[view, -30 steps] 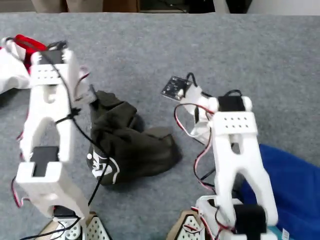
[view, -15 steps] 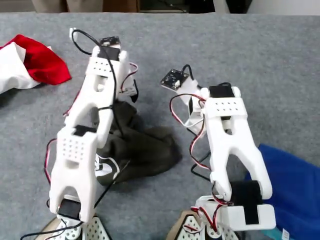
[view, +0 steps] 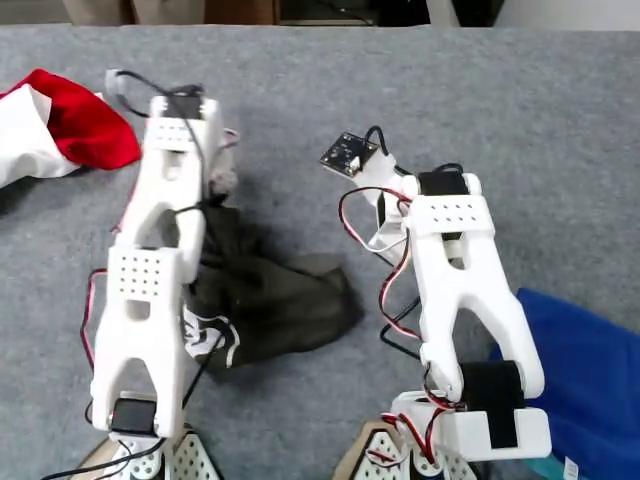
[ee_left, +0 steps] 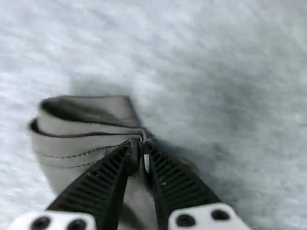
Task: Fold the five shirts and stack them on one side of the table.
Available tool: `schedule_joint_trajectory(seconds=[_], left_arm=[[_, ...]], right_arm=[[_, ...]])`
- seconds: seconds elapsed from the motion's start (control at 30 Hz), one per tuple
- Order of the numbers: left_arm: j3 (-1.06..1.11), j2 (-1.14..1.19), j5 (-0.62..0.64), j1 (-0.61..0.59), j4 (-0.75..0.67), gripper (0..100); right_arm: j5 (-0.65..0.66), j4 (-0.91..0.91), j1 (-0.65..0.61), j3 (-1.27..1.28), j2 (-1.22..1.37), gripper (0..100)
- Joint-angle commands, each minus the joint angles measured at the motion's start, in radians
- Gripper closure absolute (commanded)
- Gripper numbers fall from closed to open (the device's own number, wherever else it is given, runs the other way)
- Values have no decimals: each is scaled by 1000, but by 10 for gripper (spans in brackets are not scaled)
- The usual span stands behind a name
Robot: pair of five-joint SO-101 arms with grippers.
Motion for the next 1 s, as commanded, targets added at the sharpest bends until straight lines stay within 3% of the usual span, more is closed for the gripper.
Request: schedule_joint_trajectory(seconds=[0.0,0.2,0.43,0.63,0.97], left_arm=[[-55,-10,-58,-89,15,980],[-40,-10,-118,-250,17,980],[106,-12,-180,-436,17,980],[229,-88,-210,-594,17,980],[420,-303,-316,-783,17,980]], right_arm=[[-9,-12,-1,-45,1,842],[-9,-14,-5,-51,1,842],[-9,-18,-101,-120,13,839],[-29,14,-185,-309,179,839],[-81,285,-375,-799,601,839]])
